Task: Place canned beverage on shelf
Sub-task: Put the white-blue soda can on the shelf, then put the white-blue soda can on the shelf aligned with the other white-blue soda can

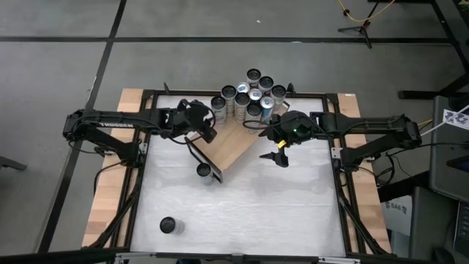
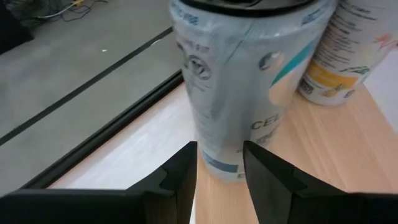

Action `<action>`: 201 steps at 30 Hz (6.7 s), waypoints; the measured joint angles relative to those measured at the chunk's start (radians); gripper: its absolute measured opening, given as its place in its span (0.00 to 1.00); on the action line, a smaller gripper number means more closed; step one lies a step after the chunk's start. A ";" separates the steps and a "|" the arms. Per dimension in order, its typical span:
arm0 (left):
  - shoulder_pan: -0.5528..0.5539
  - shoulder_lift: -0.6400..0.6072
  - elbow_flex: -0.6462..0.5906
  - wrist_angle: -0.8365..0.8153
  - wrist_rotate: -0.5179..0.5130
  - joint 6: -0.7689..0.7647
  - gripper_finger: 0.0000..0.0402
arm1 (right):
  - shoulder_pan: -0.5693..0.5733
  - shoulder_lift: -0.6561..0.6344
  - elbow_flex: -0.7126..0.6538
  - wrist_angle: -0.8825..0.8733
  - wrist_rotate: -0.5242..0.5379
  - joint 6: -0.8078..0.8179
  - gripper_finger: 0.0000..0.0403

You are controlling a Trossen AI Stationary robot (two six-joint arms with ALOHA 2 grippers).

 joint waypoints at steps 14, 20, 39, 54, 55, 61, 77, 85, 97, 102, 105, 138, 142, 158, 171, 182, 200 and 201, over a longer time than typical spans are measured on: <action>-0.115 -0.106 0.000 0.005 0.159 -0.052 0.31 | 0.000 0.000 0.000 0.000 0.000 0.000 0.96; -0.214 -0.163 0.001 0.005 0.437 -0.203 0.31 | 0.000 0.000 0.000 0.000 0.000 0.000 0.96; -0.393 -0.166 0.001 0.002 0.607 -0.426 0.47 | 0.000 0.000 0.000 0.000 0.000 0.000 0.96; -0.437 -0.166 0.001 -0.051 0.582 -0.423 0.94 | 0.000 0.000 0.000 0.000 0.000 0.000 0.96; -0.437 -0.166 0.001 -0.051 0.593 -0.433 0.95 | 0.000 0.000 0.000 0.000 0.000 0.000 0.96; -0.489 -0.166 0.001 -0.050 0.595 -0.499 0.95 | 0.000 0.000 0.000 0.000 0.000 0.000 0.96; -0.824 -0.099 0.000 -0.171 0.542 -1.089 0.95 | 0.000 0.000 0.000 0.000 0.000 0.000 0.96; -0.929 -0.026 0.000 -0.206 0.569 -1.300 0.95 | 0.000 0.000 0.000 0.000 0.000 0.000 0.96; -0.967 0.044 0.000 -0.218 0.565 -1.383 0.95 | 0.000 0.000 0.000 0.000 0.000 0.000 0.96; -0.967 0.051 0.000 -0.217 0.564 -1.392 0.95 | 0.000 0.000 0.000 0.000 0.000 0.000 0.96; -0.967 0.051 0.000 -0.217 0.545 -1.394 0.95 | 0.000 0.000 0.000 0.000 0.000 0.000 0.96; -0.967 0.142 0.000 -0.203 0.554 -1.400 0.95 | 0.000 0.000 0.000 0.000 0.000 0.000 0.96; -0.967 0.142 0.000 -0.203 0.554 -1.399 0.95 | 0.000 0.000 0.000 0.000 0.000 0.000 0.96; -0.967 0.142 0.000 -0.203 0.543 -1.398 0.95 | 0.000 0.000 0.000 0.000 0.000 0.000 0.96; -0.968 0.142 0.000 -0.218 0.550 -1.407 0.95 | 0.000 0.000 0.000 0.000 0.000 0.000 0.96; -0.964 0.141 0.001 -0.234 0.545 -1.426 0.88 | 0.000 0.000 0.000 0.000 0.000 0.000 0.96; -0.890 0.141 0.001 -0.268 0.628 -1.446 0.85 | 0.000 0.000 0.000 0.000 0.000 0.000 0.96; -0.888 0.141 0.001 -0.268 0.629 -1.447 0.85 | 0.000 0.000 0.000 0.000 0.000 0.000 0.96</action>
